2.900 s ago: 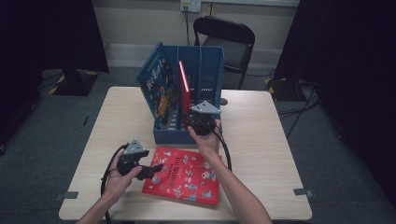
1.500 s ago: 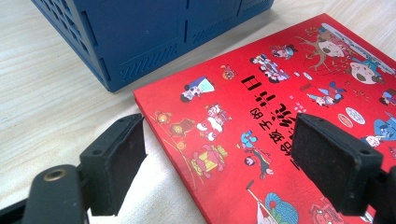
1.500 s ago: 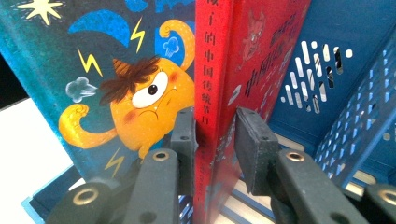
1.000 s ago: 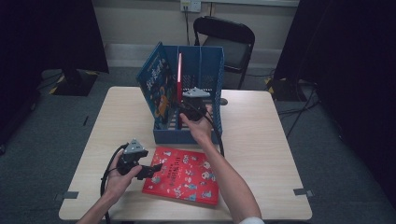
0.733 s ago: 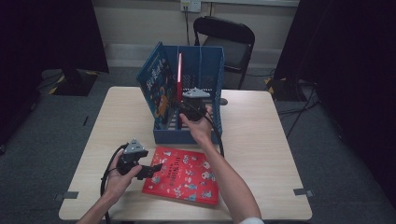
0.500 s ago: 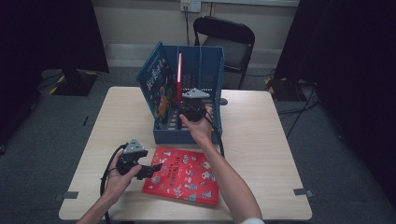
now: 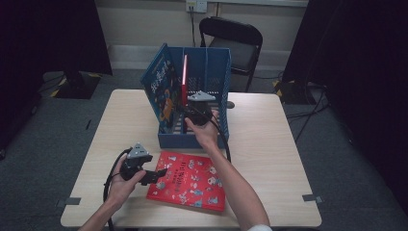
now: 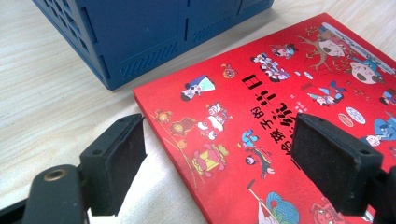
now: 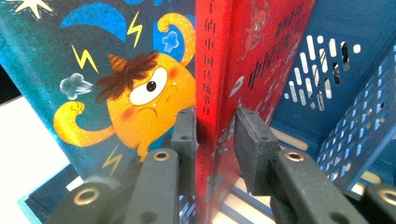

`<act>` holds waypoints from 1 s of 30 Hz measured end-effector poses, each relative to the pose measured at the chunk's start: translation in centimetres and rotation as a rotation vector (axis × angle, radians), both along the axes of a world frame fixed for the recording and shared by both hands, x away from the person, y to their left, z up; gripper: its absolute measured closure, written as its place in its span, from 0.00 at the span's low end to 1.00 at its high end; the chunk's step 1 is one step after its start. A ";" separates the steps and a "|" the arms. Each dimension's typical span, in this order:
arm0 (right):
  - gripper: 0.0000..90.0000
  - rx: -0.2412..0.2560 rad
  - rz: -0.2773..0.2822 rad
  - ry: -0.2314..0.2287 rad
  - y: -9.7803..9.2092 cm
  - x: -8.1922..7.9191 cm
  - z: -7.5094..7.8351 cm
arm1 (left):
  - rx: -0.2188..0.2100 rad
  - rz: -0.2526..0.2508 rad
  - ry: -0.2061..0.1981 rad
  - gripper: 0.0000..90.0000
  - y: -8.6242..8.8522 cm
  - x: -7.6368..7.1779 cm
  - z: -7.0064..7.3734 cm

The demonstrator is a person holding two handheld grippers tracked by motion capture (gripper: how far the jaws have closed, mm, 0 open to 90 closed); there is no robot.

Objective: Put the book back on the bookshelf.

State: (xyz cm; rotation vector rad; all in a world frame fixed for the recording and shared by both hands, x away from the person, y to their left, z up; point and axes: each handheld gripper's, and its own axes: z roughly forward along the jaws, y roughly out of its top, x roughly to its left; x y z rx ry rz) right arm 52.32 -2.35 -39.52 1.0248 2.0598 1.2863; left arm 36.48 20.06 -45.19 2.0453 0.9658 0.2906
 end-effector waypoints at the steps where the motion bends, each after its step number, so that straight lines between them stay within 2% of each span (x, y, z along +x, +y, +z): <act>1: 0.72 -0.002 0.001 -0.006 0.0 0.0 0.0 | -0.002 0.003 0.002 0.20 0.0 0.0 0.0; 7: 0.67 0.004 0.007 -0.006 -0.1 -0.3 0.4 | -0.005 0.004 0.011 0.20 0.0 0.1 -0.1; 13: 0.61 0.007 0.036 0.010 -0.4 -0.7 0.4 | -0.001 -0.001 0.011 0.20 0.0 0.1 -0.1; 16: 0.58 -0.005 0.046 -0.007 -0.7 -1.2 0.5 | -0.002 0.006 0.009 0.19 0.0 0.1 -0.1; 20: 0.52 -0.001 0.075 0.006 -1.3 -1.6 1.0 | 0.003 0.008 0.006 0.19 0.0 0.1 0.0; 30: 0.45 0.006 0.176 0.014 -2.8 -4.5 2.1 | 0.005 0.015 0.006 0.19 0.0 0.2 -0.1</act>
